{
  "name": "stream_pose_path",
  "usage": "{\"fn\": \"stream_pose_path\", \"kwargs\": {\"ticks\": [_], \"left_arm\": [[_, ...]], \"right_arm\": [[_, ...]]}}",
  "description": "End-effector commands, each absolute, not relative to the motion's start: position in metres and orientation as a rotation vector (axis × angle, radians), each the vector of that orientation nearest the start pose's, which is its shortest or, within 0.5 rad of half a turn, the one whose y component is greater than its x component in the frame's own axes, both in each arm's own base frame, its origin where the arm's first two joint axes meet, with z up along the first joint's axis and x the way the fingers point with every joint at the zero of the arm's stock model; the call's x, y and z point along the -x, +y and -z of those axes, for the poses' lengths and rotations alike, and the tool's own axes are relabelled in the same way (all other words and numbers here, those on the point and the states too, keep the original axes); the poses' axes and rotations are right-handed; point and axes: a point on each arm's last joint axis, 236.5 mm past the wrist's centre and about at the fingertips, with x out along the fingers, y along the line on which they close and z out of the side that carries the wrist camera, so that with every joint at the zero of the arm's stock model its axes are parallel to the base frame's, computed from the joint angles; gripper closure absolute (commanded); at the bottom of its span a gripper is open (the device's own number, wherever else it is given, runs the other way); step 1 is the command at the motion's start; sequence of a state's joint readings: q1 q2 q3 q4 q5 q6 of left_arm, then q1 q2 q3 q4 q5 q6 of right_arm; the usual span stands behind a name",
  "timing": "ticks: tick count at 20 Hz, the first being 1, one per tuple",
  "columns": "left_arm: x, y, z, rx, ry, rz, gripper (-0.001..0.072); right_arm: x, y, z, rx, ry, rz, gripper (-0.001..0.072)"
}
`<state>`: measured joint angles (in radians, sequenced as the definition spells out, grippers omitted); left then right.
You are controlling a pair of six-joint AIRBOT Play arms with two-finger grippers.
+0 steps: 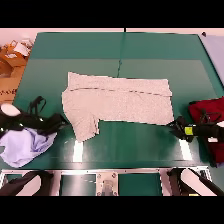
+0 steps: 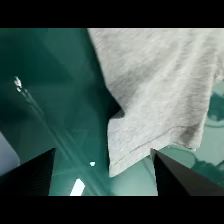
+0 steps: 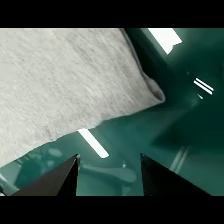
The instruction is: Fold the shirts.
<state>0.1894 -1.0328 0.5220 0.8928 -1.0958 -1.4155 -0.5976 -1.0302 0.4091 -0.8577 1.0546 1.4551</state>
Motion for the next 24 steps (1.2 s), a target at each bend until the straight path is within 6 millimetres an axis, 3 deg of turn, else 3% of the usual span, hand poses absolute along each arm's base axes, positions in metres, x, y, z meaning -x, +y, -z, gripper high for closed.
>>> {"fn": "stream_pose_path", "kwargs": {"ticks": [1,2,7,9,10,11,12,13,15,19,21,24], "left_arm": [[-0.255,-0.099,0.088,0.896,1.285,0.147,0.0109],[-0.262,-0.100,0.090,0.896,1.246,0.139,0.0166],[-0.283,-0.142,0.105,0.938,1.212,0.127,0.0167],[-0.299,-0.140,0.100,0.923,1.167,0.117,0.0171],[-0.306,-0.141,0.093,0.911,1.152,0.138,0.0383],[-0.307,-0.148,0.083,0.868,1.152,0.208,0.0681],[-0.305,-0.156,0.074,0.824,1.166,0.276,0.0689],[-0.299,-0.162,0.067,0.782,1.200,0.331,0.0690],[-0.280,-0.161,0.060,0.673,1.302,0.376,0.0692],[-0.237,-0.137,0.030,0.496,1.382,0.350,0.0692],[-0.220,-0.130,0.010,0.463,1.367,0.340,0.0692],[-0.213,-0.129,-0.014,0.469,1.311,0.343,0.0691]], "right_arm": [[-0.256,0.004,0.110,-1.230,1.187,0.243,0.0272],[-0.263,0.005,0.112,-1.228,1.169,0.251,0.0272],[-0.288,0.004,0.122,-1.208,1.084,0.300,0.0297],[-0.290,0.002,0.121,-1.204,1.076,0.304,0.0323],[-0.291,0.001,0.120,-1.203,1.074,0.303,0.0349],[-0.291,0.002,0.120,-1.191,1.075,0.292,0.0485],[-0.291,0.004,0.119,-1.169,1.082,0.268,0.0678],[-0.290,0.007,0.117,-1.139,1.096,0.231,0.0700],[-0.285,0.013,0.111,-1.110,1.142,0.165,0.0701],[-0.261,0.009,0.095,-1.082,1.240,0.103,0.0701],[-0.255,0.005,0.075,-1.098,1.209,0.082,0.0701],[-0.252,0.002,0.036,-1.082,1.138,0.037,0.0701]]}}
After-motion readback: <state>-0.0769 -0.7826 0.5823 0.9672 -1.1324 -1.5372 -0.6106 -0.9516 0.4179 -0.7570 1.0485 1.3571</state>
